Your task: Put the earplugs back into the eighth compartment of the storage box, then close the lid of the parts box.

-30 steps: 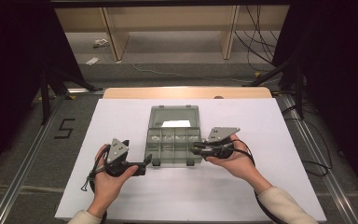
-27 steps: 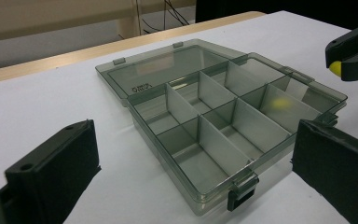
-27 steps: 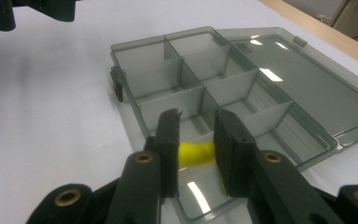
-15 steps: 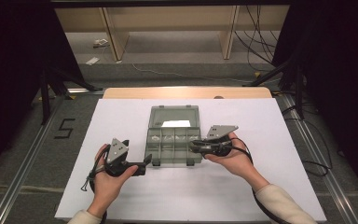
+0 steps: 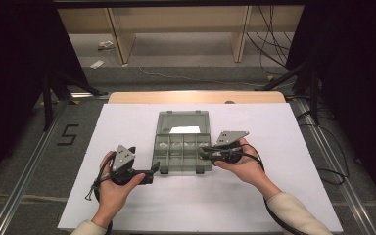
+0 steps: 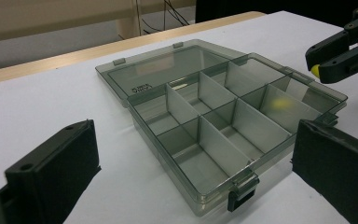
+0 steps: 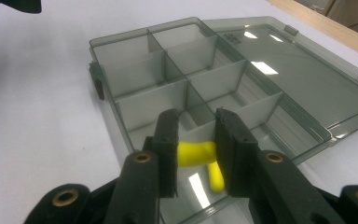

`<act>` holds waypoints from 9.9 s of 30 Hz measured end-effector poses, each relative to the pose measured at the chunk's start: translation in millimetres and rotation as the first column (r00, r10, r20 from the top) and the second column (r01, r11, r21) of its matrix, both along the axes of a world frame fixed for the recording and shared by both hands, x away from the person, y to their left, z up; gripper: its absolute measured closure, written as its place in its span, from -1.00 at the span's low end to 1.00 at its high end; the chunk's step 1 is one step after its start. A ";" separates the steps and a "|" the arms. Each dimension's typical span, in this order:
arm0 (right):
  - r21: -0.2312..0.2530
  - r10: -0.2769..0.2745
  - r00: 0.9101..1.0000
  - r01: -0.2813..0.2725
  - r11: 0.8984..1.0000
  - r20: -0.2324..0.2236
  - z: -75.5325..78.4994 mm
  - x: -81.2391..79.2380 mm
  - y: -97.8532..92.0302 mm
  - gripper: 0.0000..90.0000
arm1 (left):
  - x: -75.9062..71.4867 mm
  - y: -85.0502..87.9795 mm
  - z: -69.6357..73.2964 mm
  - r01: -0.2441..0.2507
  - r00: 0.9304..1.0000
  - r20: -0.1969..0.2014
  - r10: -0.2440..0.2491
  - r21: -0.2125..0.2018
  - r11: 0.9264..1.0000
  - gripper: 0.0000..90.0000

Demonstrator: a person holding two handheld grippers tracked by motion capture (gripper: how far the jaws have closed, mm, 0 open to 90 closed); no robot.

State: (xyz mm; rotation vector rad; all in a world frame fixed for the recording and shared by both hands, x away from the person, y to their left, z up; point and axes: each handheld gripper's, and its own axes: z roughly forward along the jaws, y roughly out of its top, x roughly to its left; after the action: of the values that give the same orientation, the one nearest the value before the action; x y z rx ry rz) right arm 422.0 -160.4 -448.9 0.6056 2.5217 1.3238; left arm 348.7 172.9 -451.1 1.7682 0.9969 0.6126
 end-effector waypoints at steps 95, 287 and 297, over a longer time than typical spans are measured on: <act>0.197 -0.303 0.952 0.287 0.938 0.055 25.3 -6.4 -53.5 -0.28 | 34.3 10.2 9.6 -0.079 0.996 -0.041 0.078 -0.011 0.997 -0.92; 0.099 -0.707 0.695 0.718 0.689 -0.126 49.9 124.1 26.5 0.82 | 193.4 -23.1 54.3 -0.286 0.925 -0.273 0.263 -0.047 0.957 0.96; 0.100 -0.709 0.694 0.720 0.687 -0.122 51.4 119.0 26.2 0.94 | 188.8 -22.5 56.0 -0.287 0.927 -0.264 0.267 -0.040 0.957 0.96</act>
State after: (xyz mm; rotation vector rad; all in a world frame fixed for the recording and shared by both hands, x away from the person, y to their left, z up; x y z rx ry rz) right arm 541.0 -134.3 -397.5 1.5069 1.8708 1.1593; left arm 537.5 150.4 -395.0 1.6781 1.4491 0.5180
